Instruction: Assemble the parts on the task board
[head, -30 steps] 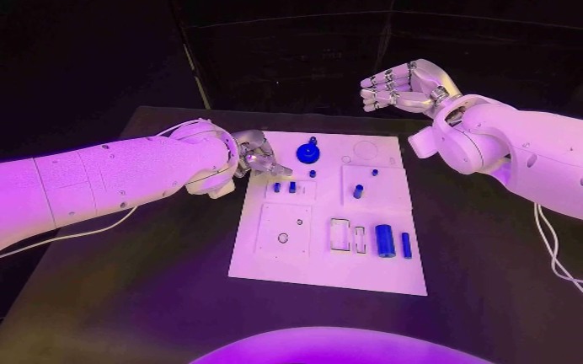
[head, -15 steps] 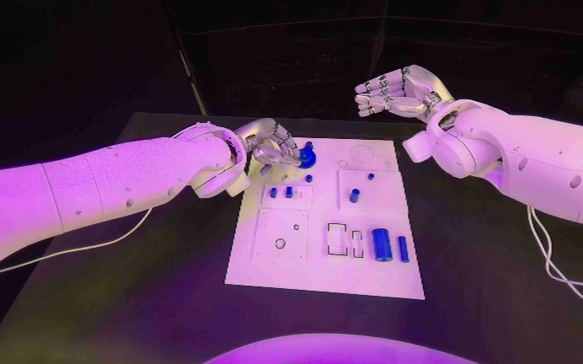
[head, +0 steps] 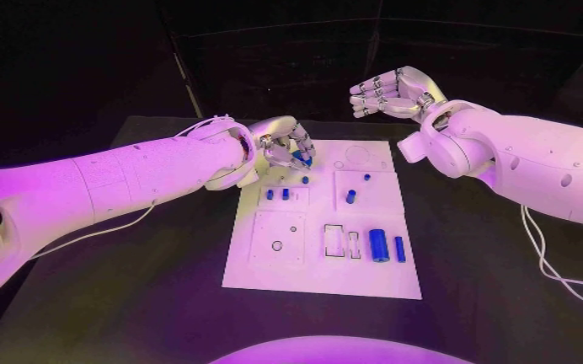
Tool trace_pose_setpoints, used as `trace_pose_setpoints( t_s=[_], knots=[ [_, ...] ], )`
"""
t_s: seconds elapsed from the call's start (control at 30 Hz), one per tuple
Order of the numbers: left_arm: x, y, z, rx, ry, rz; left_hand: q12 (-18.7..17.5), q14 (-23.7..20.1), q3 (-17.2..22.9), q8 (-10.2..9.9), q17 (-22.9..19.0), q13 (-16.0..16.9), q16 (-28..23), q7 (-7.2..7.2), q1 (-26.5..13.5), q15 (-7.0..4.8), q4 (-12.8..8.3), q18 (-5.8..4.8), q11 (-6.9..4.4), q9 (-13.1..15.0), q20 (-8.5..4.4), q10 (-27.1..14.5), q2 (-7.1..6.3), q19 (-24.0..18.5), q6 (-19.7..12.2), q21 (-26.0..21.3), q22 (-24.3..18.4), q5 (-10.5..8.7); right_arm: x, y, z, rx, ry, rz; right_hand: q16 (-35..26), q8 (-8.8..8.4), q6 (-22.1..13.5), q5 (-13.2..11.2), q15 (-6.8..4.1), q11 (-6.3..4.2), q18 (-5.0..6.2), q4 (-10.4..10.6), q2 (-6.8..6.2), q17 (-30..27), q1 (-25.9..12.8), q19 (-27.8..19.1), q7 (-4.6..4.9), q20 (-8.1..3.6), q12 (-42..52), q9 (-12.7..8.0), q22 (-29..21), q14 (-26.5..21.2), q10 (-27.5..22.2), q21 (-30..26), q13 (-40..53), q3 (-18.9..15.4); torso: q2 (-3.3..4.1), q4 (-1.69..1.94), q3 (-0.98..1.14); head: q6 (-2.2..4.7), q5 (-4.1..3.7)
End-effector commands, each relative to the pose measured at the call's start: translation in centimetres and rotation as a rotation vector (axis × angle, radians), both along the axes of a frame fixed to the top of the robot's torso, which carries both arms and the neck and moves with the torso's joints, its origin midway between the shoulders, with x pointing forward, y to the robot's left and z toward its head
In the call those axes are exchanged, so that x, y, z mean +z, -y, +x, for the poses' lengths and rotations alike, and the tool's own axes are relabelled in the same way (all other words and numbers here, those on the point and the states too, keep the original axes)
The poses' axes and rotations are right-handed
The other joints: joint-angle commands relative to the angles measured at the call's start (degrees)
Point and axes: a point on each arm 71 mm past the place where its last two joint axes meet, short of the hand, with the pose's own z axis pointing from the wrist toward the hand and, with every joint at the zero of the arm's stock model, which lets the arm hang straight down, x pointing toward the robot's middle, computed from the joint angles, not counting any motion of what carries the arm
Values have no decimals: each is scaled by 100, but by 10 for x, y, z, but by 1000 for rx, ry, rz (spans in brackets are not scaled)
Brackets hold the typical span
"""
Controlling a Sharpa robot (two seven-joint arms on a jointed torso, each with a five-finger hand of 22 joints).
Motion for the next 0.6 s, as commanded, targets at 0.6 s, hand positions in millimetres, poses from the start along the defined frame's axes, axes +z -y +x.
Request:
trace_pose_setpoints(
  t_s=[0.6],
  knots=[
    [-21,23,3,-148,88,285,-131,156,-12,-161,33,-231,98,-30,7,-39,-40,-70,-26,-197,-27,202,81,199,210,149,177,-27,2,-1,0,-1,13,8,29,-21,-44,33,-1,1,17,11,24,-12,-18,-1,11,53,34,-4,7,27,-27,-38,-2,-35,-3,1,0,-20,-24]
  ],
)
